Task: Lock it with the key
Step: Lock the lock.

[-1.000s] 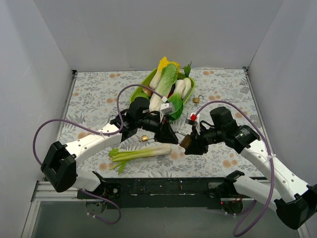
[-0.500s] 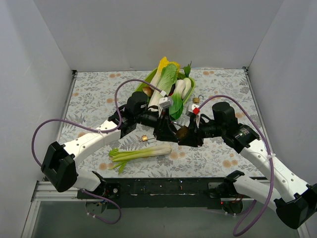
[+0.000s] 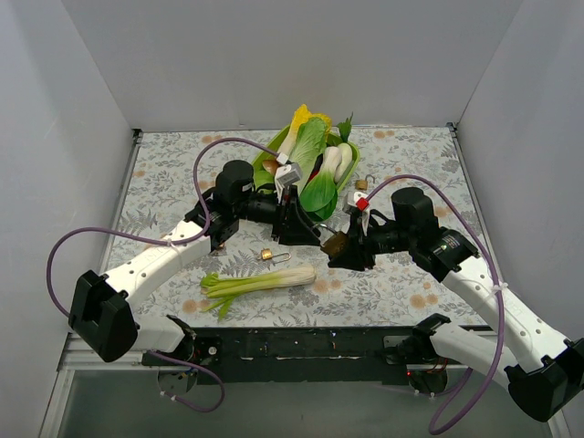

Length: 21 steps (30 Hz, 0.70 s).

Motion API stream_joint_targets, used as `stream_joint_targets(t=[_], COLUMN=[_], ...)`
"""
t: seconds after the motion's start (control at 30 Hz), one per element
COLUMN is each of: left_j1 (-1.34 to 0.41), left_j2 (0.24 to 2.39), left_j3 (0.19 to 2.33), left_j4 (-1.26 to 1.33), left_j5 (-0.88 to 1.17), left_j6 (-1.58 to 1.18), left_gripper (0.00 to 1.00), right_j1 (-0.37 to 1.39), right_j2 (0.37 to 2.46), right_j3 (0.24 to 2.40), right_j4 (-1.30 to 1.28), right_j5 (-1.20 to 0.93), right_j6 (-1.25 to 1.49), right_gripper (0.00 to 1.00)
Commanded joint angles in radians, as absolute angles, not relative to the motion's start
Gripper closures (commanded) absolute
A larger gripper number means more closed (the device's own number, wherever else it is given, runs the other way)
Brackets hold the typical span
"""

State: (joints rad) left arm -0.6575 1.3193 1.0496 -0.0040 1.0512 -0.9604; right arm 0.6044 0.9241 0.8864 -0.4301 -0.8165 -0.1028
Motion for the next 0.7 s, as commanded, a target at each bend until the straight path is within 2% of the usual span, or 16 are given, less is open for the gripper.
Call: stream_joint_targets(t=[0.0, 0.4, 0.67], left_j1=[-0.657, -0.676, -0.692], left_j2=[1.325, 1.367, 1.379], left_j3=[1.098, 1.115, 1.095], left_j4=[0.069, 0.106, 0.106], left_j5=[1.074, 1.088, 1.109], left_j6=[-1.005, -1.046, -1.068], left_gripper=[0.66, 0.71, 0.99], right_j1=[0.606, 0.606, 0.606], right_j2=[0.908, 0.936, 0.96], right_j3=[0.916, 0.914, 0.936], right_j4=[-0.321, -0.287, -0.262], right_j5=[-0.885, -0.894, -0.914], right_j6=[-0.098, -0.083, -0.075], right_gripper=[0.99, 0.99, 0.99])
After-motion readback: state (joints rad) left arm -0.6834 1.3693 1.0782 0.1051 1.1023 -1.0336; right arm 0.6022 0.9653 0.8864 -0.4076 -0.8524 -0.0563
